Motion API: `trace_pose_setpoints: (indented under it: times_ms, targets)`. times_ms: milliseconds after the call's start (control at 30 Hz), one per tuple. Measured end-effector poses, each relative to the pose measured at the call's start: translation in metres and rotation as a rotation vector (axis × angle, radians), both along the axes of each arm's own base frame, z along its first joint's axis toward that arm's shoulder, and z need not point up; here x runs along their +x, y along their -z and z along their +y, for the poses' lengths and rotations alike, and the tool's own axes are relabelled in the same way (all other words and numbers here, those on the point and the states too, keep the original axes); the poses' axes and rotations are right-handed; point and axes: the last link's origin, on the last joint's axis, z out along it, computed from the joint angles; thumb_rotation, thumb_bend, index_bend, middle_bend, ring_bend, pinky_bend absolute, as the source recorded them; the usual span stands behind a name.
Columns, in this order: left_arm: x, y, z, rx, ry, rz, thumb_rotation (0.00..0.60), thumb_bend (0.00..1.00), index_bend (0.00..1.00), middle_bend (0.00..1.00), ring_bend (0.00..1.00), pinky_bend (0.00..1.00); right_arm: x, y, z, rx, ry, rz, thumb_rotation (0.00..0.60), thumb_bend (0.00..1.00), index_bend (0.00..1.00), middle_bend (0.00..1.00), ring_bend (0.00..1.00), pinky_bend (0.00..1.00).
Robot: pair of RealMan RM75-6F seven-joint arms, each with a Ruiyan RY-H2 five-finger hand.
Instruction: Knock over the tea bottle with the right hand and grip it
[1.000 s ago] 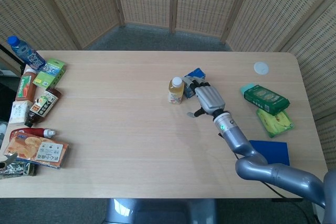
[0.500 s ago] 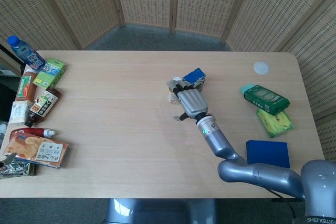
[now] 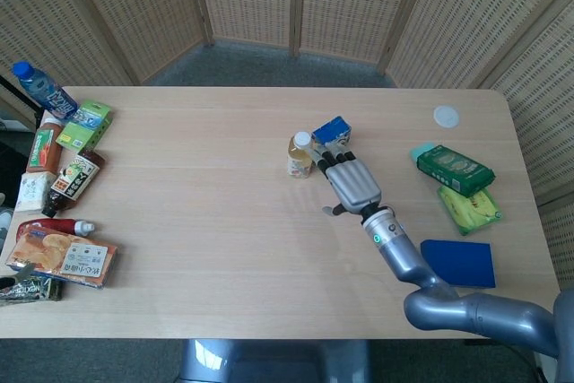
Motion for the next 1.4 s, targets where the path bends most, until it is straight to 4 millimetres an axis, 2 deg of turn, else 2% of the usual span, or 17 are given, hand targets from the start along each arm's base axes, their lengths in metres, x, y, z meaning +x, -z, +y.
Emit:
trace_pose_setpoints:
  times_ms: [167, 333, 500, 667, 867, 1067, 1233, 1300, 1400]
  targets:
    - [-0.002, 0.001, 0.001, -0.001, -0.010, 0.005, 0.600, 0.00, 0.00, 0.00, 0.00, 0.00, 0.009, 0.006, -0.029, -0.019, 0.062, -0.021, 0.600, 0.00, 0.00, 0.00, 0.00, 0.00]
    - [-0.007, -0.001, 0.002, 0.009, -0.026, 0.008, 0.600, 0.00, 0.00, 0.00, 0.00, 0.00, 0.019, 0.020, -0.054, -0.032, 0.131, -0.027, 0.600, 0.00, 0.00, 0.00, 0.00, 0.00]
    - [-0.009, -0.002, 0.004, 0.015, -0.032, 0.012, 0.600, 0.00, 0.00, 0.00, 0.00, 0.00, 0.025, 0.040, -0.062, -0.027, 0.158, 0.012, 0.600, 0.00, 0.00, 0.00, 0.00, 0.00]
    - [-0.010, -0.002, 0.003, 0.015, -0.036, 0.012, 0.600, 0.00, 0.00, 0.00, 0.00, 0.00, 0.019, 0.046, -0.058, -0.012, 0.156, 0.044, 0.600, 0.00, 0.00, 0.00, 0.00, 0.00]
    - [-0.008, 0.000, 0.003, 0.007, -0.028, 0.012, 0.600, 0.00, 0.00, 0.00, 0.00, 0.00, 0.012, 0.041, -0.037, 0.009, 0.130, 0.053, 0.600, 0.00, 0.00, 0.00, 0.00, 0.00]
    - [-0.006, 0.003, 0.003, -0.005, -0.019, 0.010, 0.600, 0.00, 0.00, 0.00, 0.00, 0.00, -0.001, 0.027, 0.007, 0.061, 0.094, 0.053, 0.600, 0.00, 0.00, 0.00, 0.00, 0.00]
    - [-0.005, 0.003, 0.002, -0.005, -0.016, 0.005, 0.600, 0.00, 0.00, 0.00, 0.00, 0.00, -0.030, 0.007, 0.050, 0.101, 0.085, 0.065, 0.600, 0.00, 0.00, 0.00, 0.00, 0.00]
    - [-0.005, 0.002, 0.001, -0.006, -0.013, 0.004, 0.600, 0.00, 0.00, 0.00, 0.00, 0.00, -0.046, -0.002, 0.059, 0.099, 0.099, 0.075, 0.600, 0.00, 0.00, 0.00, 0.00, 0.00]
    - [-0.004, 0.002, 0.001, -0.005, -0.012, 0.003, 0.600, 0.00, 0.00, 0.00, 0.00, 0.00, -0.059, -0.010, 0.063, 0.090, 0.123, 0.064, 0.600, 0.00, 0.00, 0.00, 0.00, 0.00]
